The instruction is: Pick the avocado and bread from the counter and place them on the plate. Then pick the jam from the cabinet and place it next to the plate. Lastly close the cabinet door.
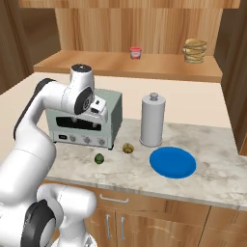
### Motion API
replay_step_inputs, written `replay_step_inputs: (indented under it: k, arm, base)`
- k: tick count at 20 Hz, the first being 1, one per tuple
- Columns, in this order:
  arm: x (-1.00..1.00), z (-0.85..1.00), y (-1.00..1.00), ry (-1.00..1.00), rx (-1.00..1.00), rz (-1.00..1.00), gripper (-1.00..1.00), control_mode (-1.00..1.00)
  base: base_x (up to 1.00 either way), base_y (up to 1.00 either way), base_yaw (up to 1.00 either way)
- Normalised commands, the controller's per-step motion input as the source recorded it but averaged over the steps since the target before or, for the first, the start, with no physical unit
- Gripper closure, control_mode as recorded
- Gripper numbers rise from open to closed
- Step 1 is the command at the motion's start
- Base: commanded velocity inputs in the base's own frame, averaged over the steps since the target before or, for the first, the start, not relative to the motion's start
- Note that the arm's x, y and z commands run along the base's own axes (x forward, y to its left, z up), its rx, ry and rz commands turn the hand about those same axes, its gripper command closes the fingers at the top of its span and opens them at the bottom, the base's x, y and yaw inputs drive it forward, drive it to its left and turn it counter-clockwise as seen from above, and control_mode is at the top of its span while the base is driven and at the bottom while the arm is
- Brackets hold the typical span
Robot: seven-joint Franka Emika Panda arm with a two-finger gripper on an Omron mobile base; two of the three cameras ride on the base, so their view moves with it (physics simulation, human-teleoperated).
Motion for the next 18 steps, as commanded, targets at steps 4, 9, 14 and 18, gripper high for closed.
replay_step_inputs:
  k: [4,9,14,18]
  arm:
    - [0.01,-0.3,0.01,0.16,0.1,-0.05,-1.0,-1.0]
    - [0.06,-0.28,0.01,0.15,0.01,0.0,-1.0,-1.0]
    - [0.04,-0.33,0.0,0.0,0.0,0.0,-1.0,-1.0]
    - [0.0,-0.38,0.0,-0.02,0.0,0.0,-1.0,-1.0]
  base:
    - [0.0,0.0,0.0]
    - [0.0,0.0,0.0]
    - [0.0,0.0,0.0]
    - [0.0,0.0,0.0]
